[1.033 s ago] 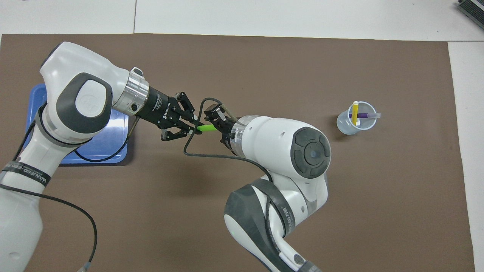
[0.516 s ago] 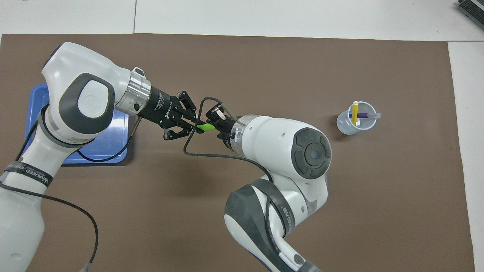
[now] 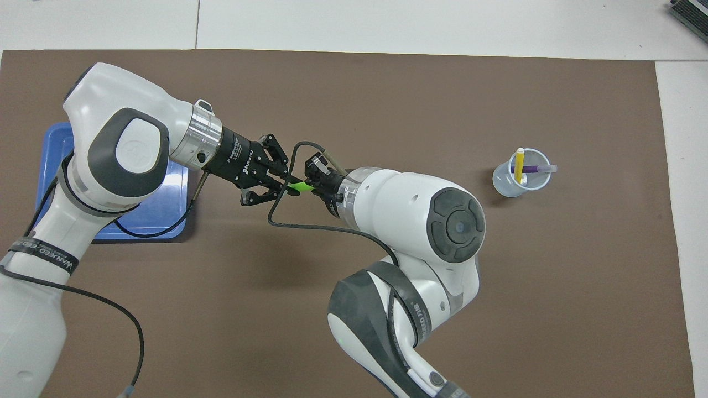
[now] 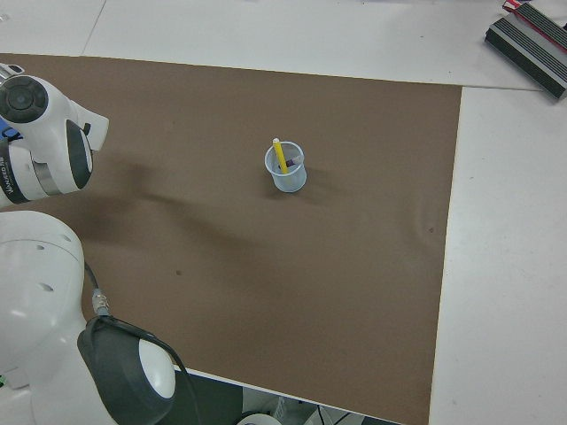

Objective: Transfer and insert pens with both arms
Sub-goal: 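Grasp the green pen end with the right gripper, then open the left gripper and carry the green pen toward the cup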

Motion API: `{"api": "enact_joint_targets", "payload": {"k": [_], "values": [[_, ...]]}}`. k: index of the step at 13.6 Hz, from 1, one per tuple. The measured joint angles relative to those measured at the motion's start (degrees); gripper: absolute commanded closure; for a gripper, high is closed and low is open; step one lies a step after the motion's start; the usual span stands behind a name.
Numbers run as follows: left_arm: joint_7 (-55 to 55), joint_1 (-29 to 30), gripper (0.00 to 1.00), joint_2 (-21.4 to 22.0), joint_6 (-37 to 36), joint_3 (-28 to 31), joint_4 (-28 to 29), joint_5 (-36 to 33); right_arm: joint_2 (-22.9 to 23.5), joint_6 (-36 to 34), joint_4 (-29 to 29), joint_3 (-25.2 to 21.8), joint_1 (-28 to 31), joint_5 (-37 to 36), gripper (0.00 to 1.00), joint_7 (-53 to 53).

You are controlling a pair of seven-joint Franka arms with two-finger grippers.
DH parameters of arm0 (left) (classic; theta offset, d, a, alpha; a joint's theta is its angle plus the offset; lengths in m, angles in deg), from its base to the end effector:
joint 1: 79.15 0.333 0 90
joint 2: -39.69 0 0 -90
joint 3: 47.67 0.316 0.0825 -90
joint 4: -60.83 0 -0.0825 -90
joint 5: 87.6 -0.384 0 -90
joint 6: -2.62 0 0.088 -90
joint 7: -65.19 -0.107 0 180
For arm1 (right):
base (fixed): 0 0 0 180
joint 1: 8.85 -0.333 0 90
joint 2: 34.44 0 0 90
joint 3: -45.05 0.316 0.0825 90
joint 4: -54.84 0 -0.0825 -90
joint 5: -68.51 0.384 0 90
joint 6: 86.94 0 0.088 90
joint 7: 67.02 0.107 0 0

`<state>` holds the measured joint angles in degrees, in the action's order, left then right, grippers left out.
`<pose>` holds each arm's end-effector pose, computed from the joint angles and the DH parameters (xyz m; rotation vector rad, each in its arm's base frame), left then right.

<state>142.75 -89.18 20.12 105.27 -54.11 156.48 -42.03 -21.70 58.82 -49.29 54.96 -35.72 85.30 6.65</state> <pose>0.5984 -0.2327 0.4171 2.0224 1.6061 -0.9843 0.5340 0.3846 0.4733 -2.3477 1.0745 -0.0968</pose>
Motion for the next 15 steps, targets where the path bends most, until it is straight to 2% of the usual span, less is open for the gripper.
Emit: {"api": "enact_joint_targets", "payload": {"k": [5,9,12,15], "values": [[-0.1,0.0,0.00,0.5,0.0,0.2,0.0,-0.4,-1.7,-9.5,0.5,-1.0,3.0,-0.7,1.00,-11.5],[-2.4,-0.2,0.00,1.2,0.0,0.1,0.1,-10.6,-5.5,-21.1,0.6,-1.2,9.3,-5.1,1.00,-24.6],[-6.9,-0.4,0.00,1.7,0.0,0.2,0.2,-13.9,-7.9,-29.1,0.6,-1.3,16.0,-7.9,1.00,-40.2],[-9.6,0.2,0.00,1.8,0.0,1.2,0.2,-14.2,-9.1,-32.4,0.6,-1.4,23.9,-9.5,1.00,-58.1]]}}
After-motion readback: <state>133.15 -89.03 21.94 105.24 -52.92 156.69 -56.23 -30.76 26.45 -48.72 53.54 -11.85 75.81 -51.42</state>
